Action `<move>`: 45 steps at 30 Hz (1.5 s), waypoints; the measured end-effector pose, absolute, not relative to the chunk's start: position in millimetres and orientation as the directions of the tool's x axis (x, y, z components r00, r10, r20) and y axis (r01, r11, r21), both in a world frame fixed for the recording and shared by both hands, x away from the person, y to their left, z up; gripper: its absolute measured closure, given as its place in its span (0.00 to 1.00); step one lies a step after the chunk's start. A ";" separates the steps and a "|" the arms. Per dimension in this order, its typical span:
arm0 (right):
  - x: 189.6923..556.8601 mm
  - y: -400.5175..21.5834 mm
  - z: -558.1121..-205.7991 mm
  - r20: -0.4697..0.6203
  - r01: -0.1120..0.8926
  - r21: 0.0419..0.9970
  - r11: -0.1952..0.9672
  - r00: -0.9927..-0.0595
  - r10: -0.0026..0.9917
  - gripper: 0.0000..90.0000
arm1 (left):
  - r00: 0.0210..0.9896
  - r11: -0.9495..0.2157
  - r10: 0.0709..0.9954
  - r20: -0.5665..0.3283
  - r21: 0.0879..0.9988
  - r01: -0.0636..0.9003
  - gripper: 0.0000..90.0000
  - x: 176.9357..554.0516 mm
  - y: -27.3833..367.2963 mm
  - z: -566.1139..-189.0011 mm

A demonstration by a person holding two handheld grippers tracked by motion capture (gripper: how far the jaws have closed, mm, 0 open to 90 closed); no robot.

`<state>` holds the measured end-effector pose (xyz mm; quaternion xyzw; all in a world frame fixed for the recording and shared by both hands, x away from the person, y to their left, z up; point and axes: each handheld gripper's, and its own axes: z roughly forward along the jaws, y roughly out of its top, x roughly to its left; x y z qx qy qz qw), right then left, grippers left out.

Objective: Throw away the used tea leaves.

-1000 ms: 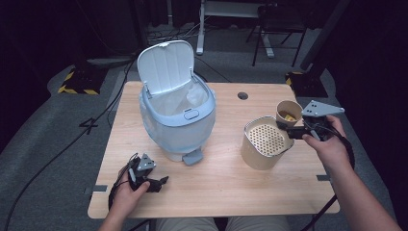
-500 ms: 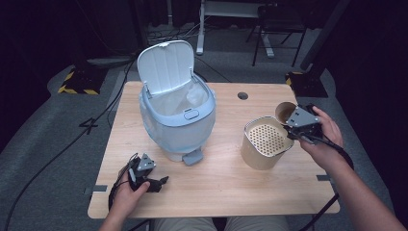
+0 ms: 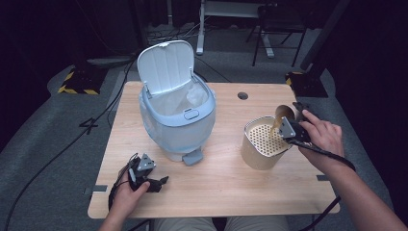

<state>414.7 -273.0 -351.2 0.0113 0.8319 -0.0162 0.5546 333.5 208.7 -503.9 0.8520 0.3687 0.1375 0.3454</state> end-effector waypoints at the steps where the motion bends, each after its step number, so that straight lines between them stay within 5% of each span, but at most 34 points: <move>1: 414.2 -271.3 -352.4 -0.926 0.037 -0.048 0.998 -0.377 -0.031 0.35 | 0.690 -0.490 0.723 -0.020 0.690 0.533 0.17 333.5 208.7 -503.9; 8: 409.9 -261.1 -360.3 -0.918 0.034 -0.336 0.941 -0.237 -0.319 0.35 | 0.690 -0.490 0.723 -0.020 0.690 0.533 0.17 333.5 208.7 -503.9; 19: 401.0 -254.9 -360.1 -0.782 0.121 -0.621 0.774 -0.039 -0.622 0.35 | 0.690 -0.490 0.724 -0.019 0.689 0.533 0.18 333.3 208.6 -503.8; 45: 396.6 -252.4 -351.9 -0.700 0.152 -0.700 0.698 0.048 -0.712 0.34 | 0.690 -0.490 0.724 -0.019 0.689 0.534 0.18 333.3 208.6 -503.8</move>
